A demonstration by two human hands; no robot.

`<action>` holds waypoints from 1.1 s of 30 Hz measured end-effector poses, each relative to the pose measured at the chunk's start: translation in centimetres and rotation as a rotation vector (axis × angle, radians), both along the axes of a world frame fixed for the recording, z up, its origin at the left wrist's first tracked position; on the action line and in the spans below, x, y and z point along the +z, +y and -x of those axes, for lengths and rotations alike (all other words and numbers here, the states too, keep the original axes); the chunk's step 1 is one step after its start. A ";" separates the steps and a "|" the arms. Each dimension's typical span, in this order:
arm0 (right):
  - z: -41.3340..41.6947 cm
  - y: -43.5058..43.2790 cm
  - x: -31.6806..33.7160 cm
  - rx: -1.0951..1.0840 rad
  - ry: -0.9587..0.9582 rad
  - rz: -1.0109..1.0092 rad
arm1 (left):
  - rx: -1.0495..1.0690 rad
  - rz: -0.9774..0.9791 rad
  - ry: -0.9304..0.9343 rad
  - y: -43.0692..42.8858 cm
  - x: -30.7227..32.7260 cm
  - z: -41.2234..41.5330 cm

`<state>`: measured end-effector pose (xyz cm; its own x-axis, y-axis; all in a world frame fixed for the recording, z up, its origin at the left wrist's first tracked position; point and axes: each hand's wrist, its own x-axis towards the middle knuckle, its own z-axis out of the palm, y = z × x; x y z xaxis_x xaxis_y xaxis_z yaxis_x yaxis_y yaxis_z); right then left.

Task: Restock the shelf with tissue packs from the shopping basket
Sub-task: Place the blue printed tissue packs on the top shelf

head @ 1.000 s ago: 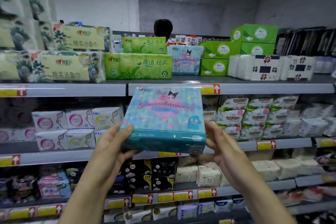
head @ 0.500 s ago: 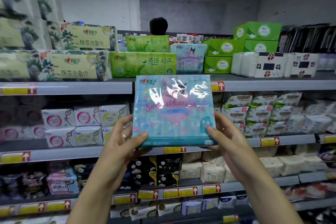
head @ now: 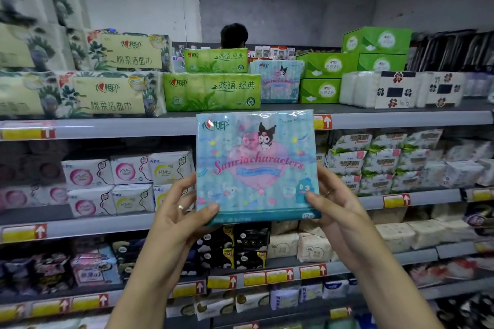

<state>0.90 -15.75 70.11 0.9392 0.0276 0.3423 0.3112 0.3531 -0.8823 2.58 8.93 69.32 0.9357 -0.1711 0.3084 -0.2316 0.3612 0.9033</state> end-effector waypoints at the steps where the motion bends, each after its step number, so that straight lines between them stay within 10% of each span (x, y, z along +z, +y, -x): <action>1: 0.0 -0.1 -0.1 -0.003 0.005 0.006 | -0.004 0.004 0.002 0.0 0.0 -0.1; 33: -12.3 -18.3 2.3 0.096 -0.014 -0.086 | 0.050 0.121 -0.004 -18.6 1.6 -11.8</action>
